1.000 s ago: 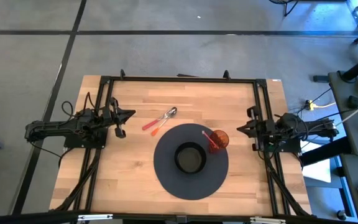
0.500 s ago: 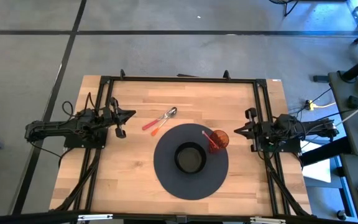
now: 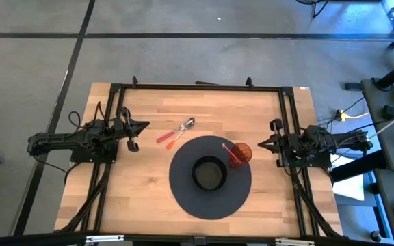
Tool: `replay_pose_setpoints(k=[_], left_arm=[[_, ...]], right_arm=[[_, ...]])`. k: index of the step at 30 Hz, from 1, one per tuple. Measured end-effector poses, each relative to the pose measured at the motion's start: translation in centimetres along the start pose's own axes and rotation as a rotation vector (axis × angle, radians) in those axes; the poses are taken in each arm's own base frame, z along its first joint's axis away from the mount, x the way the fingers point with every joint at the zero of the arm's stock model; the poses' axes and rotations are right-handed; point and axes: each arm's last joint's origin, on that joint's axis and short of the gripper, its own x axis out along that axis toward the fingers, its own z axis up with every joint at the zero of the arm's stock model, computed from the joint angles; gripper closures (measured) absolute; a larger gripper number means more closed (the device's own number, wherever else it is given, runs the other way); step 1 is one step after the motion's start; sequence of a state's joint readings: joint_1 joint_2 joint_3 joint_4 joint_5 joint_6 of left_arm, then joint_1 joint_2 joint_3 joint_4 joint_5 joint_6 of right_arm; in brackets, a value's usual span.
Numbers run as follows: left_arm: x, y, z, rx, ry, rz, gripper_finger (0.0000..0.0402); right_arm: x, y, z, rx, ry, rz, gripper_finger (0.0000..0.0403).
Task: Pick & Place Utensil
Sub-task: Put the fork into the bowl
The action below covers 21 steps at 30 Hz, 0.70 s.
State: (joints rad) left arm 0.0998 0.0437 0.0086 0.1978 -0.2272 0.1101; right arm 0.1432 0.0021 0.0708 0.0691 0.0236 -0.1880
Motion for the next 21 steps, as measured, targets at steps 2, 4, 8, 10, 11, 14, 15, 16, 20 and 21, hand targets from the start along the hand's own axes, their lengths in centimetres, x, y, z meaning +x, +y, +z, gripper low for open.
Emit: replay_pose_setpoints(k=[2, 4, 8, 10, 11, 14, 15, 16, 20, 21], left_arm=[[0.0, 0.0, 0.0, 0.0, 0.0, 0.001, 0.0396], [0.0, 0.0, -0.01, 0.006, 0.0, 0.001, 0.0397], [0.0, 0.04, -0.02, 0.008, 0.002, 0.012, 0.0399], [0.0, 0.08, -0.01, 0.008, 0.003, 0.027, 0.04], [0.0, 0.1, -0.02, 0.007, 0.005, 0.036, 0.04], [0.0, 0.19, 0.01, -0.013, 0.002, 0.064, 0.0397], [-0.01, 0.28, 0.05, -0.053, -0.001, 0.095, 0.0397], [-0.02, 0.43, 0.02, -0.116, 0.002, 0.147, 0.0397], [0.31, 0.64, 0.37, -0.187, 0.106, 0.245, 0.0399], [0.53, 0.6, 0.61, -0.196, 0.124, 0.243, 0.0399]], right_arm=[[0.0, 0.02, 0.0, 0.0, -0.001, 0.008, 0.0391], [0.0, 0.02, 0.0, -0.001, -0.001, 0.008, 0.0391], [0.0, 0.02, 0.0, 0.0, -0.001, 0.008, 0.0391], [0.0, 0.02, 0.0, 0.001, -0.001, 0.008, 0.0391], [0.0, 0.02, 0.0, 0.001, -0.001, 0.008, 0.0391], [0.0, 0.02, 0.0, 0.001, -0.001, 0.008, 0.0391], [0.0, 0.02, 0.0, 0.002, -0.001, 0.008, 0.0391], [0.0, 0.02, 0.0, 0.001, -0.001, 0.008, 0.0391], [0.01, -0.01, -0.02, 0.003, 0.003, -0.006, 0.0391], [0.02, -0.03, -0.03, 0.005, 0.005, -0.012, 0.0391]])
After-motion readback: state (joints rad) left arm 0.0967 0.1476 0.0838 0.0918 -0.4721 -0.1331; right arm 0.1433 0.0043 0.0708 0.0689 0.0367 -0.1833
